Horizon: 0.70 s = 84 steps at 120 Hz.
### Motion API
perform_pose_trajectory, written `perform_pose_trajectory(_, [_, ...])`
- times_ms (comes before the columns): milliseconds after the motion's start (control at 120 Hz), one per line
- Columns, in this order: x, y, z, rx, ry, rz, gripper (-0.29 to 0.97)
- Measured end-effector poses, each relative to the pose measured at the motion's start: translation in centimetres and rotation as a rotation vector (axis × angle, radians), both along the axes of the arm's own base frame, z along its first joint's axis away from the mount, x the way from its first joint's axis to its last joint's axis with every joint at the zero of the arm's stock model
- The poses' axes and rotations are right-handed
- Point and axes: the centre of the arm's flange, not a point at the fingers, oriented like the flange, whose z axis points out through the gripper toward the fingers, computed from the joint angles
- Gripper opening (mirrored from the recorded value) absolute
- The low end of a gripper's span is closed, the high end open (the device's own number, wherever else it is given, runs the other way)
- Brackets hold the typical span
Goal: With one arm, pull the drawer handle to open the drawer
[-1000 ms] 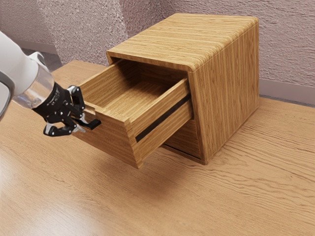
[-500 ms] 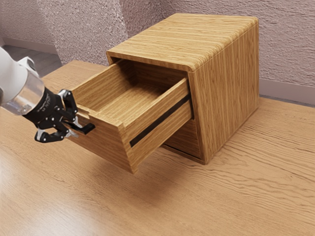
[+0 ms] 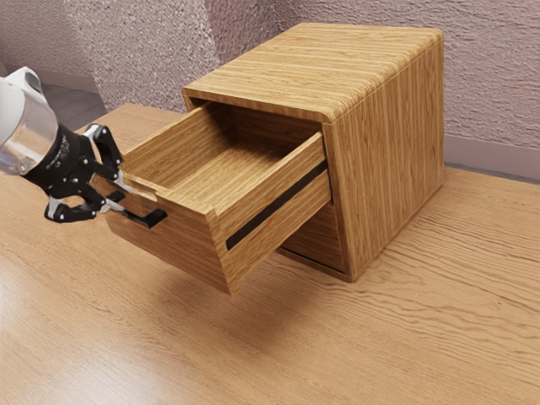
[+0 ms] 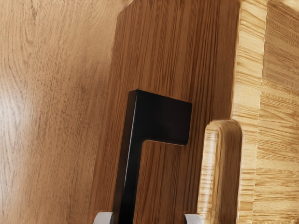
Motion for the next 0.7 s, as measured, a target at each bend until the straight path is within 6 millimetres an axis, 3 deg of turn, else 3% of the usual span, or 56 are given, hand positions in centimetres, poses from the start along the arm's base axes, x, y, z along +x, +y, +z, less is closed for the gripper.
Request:
perform_pose_trajectory(42, [-0.1,-0.2,1.5,0.011,-0.020,-0.004,0.06])
perform_pose_trajectory(158, [0.0,-1.4,8.4,0.039,-0.065,-0.021,0.10])
perform_pose_trajectory(267, [0.3,-4.5,13.3,0.056,-0.037,-0.060,0.32])
perform_pose_trajectory(308, [0.7,-5.0,14.2,0.046,-0.003,-0.067,0.38])
perform_pose_trajectory(375, [1.4,-5.0,12.9,0.029,0.094,-0.062,0.46])
perform_pose_trajectory(442, [2.8,-5.5,10.1,0.002,0.211,-0.067,0.52])
perform_pose_trajectory(592, [5.3,-3.2,3.8,-0.076,0.426,-0.014,0.60])
perform_pose_trajectory(700, [5.5,-4.4,1.5,-0.079,0.505,-0.031,0.63])
